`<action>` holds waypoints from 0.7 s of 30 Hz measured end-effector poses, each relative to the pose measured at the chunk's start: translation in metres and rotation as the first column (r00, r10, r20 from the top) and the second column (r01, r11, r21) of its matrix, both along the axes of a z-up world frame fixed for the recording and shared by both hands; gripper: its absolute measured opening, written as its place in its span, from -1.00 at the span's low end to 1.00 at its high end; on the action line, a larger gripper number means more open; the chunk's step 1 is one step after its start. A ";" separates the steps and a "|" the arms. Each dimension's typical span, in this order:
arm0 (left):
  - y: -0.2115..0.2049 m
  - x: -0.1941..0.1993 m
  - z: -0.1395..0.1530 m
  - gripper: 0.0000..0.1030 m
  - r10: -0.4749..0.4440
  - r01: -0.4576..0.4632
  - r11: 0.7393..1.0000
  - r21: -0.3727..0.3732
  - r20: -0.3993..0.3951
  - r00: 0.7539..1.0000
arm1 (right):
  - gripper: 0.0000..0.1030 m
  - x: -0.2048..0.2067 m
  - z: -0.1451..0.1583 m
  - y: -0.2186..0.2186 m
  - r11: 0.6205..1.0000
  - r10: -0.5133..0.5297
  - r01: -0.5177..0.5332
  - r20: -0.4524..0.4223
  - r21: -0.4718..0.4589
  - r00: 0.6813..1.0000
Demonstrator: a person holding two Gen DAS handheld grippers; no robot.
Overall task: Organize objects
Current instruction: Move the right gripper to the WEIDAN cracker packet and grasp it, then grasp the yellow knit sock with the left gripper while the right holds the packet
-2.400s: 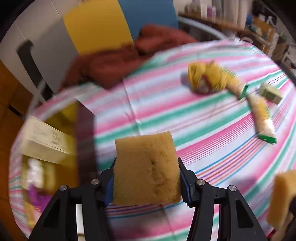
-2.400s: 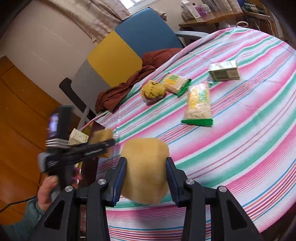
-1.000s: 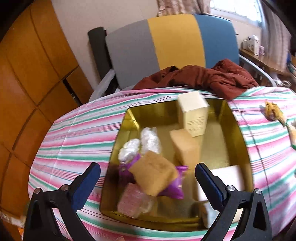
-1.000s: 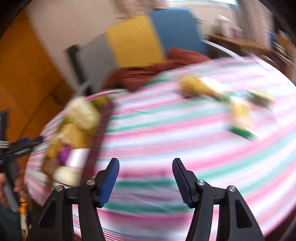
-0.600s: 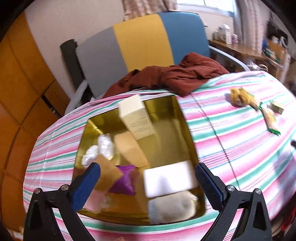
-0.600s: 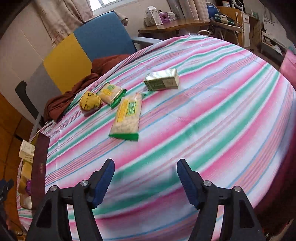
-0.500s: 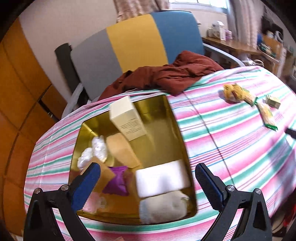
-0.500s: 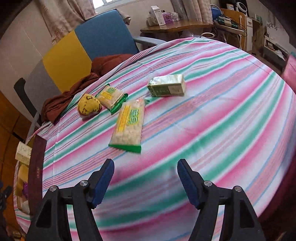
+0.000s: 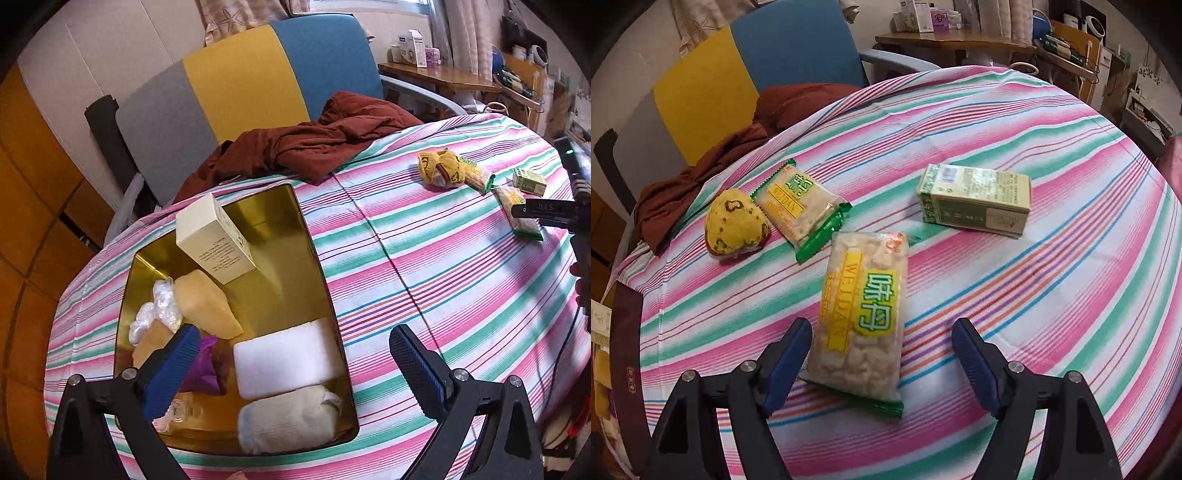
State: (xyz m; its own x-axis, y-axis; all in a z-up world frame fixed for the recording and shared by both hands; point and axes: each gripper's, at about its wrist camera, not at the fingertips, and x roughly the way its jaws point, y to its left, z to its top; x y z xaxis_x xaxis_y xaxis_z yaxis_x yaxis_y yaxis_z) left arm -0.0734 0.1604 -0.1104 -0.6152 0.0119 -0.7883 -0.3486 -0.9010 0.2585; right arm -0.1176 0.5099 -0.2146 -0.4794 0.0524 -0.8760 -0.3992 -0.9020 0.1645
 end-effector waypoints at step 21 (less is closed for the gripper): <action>0.037 -0.003 0.000 1.00 -0.079 0.079 0.997 -0.006 0.010 0.997 | -0.07 0.031 0.021 -0.013 0.999 0.049 -0.047 -0.088 0.021 0.995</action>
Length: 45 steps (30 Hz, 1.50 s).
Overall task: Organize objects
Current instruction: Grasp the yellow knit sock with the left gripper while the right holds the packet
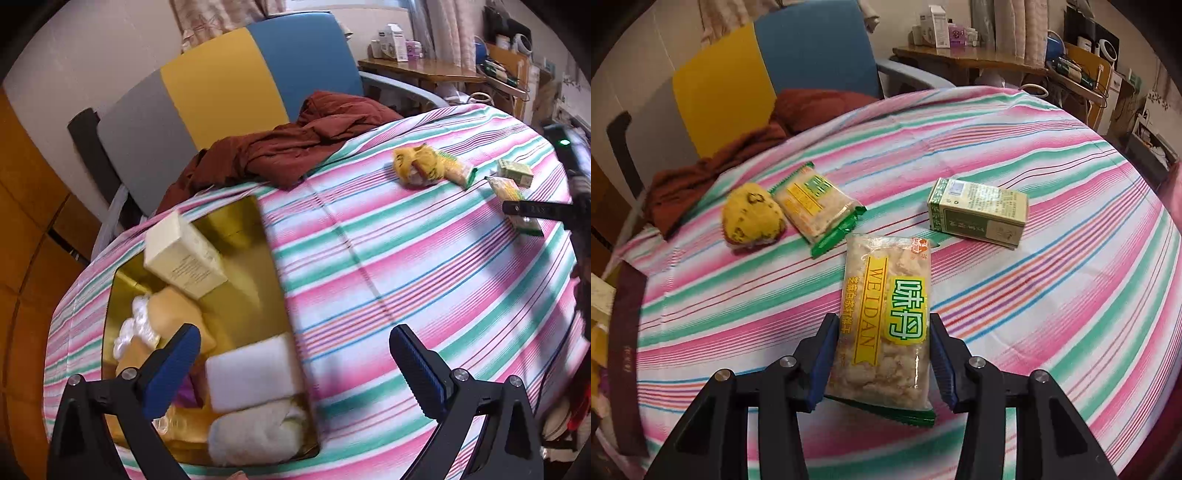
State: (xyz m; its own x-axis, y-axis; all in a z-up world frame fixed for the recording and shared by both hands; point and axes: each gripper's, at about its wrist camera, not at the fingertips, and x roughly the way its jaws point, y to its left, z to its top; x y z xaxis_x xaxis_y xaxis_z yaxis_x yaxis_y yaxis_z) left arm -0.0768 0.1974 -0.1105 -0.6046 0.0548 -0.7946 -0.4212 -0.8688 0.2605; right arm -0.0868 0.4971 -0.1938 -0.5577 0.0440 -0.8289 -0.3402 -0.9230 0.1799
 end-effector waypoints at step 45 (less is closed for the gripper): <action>0.213 -0.196 -0.069 1.00 0.189 -0.240 0.963 0.120 0.329 0.925 | -0.07 0.102 -0.008 0.005 0.972 0.048 -0.080 -0.146 -0.219 0.988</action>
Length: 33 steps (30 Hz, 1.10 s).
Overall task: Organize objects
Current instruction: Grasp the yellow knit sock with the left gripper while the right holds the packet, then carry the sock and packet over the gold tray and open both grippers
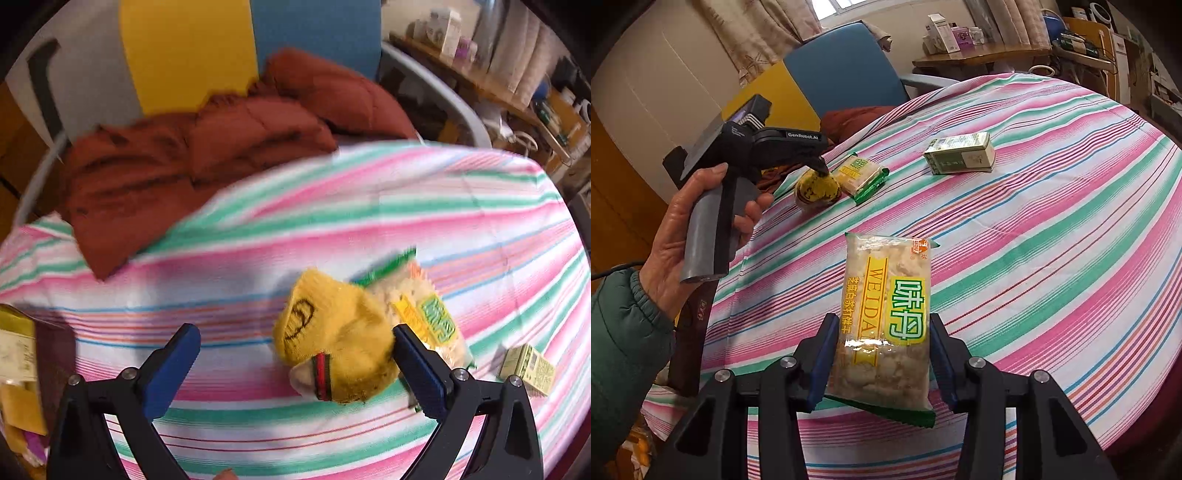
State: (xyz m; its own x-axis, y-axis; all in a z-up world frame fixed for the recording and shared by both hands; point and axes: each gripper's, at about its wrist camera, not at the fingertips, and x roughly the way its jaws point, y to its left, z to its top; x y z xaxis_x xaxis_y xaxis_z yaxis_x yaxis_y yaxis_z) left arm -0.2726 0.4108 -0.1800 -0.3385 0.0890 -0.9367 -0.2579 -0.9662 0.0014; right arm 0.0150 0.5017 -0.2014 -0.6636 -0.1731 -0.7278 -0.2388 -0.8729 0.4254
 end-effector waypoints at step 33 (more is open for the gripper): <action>-0.052 0.074 0.045 -0.11 -0.104 0.104 0.995 -0.010 -0.213 0.972 | -0.07 0.012 0.026 -0.017 0.999 0.016 -0.015 -0.032 0.046 0.999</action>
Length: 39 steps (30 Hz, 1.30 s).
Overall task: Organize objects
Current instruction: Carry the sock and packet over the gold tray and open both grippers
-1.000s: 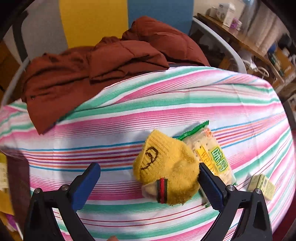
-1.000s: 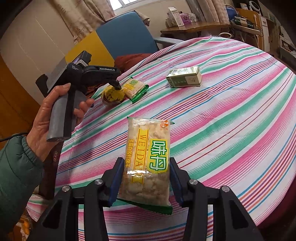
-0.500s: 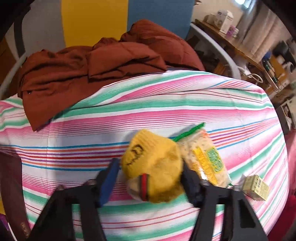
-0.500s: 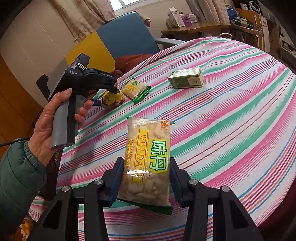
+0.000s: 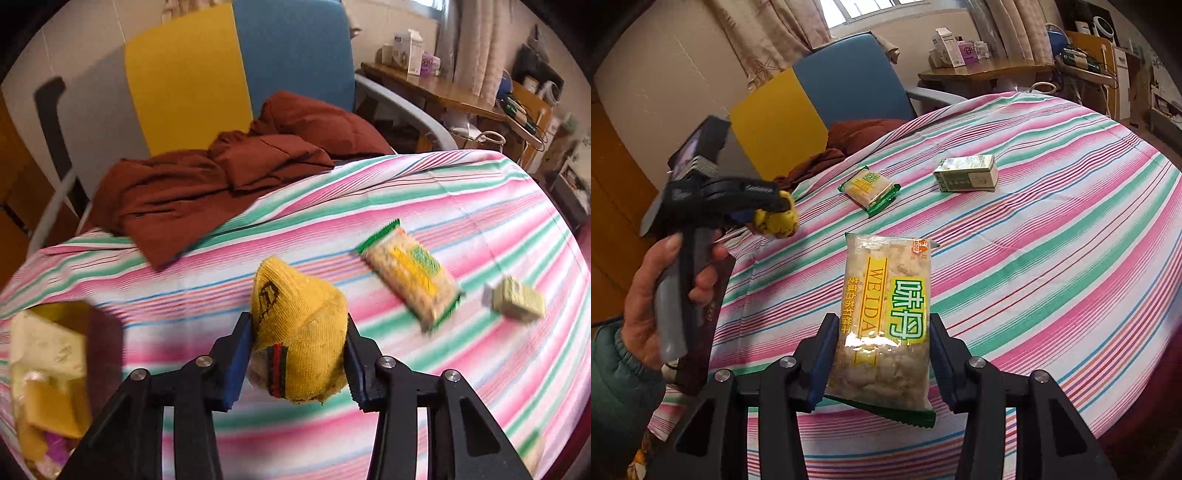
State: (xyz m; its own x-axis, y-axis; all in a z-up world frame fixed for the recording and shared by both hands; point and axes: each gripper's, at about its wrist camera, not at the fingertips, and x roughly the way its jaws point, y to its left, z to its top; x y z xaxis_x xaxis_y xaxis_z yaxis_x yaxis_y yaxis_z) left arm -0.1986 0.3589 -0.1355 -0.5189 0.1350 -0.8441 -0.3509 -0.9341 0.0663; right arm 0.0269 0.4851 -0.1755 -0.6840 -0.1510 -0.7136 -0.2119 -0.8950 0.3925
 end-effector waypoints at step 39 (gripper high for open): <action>-0.328 0.140 0.059 -0.01 0.235 -0.236 0.972 0.018 -0.203 0.951 | -0.07 0.015 0.076 -0.232 0.899 0.414 -0.407 -0.014 0.163 0.910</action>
State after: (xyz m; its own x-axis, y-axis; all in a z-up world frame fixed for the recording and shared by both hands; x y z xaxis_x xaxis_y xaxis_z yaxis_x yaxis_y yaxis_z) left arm -0.0589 0.0312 -0.0762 -0.6952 -0.0164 -0.7186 -0.0997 -0.9879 0.1191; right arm 0.0416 0.2535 -0.0997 -0.6180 -0.3175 -0.7192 0.2027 -0.9483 0.2444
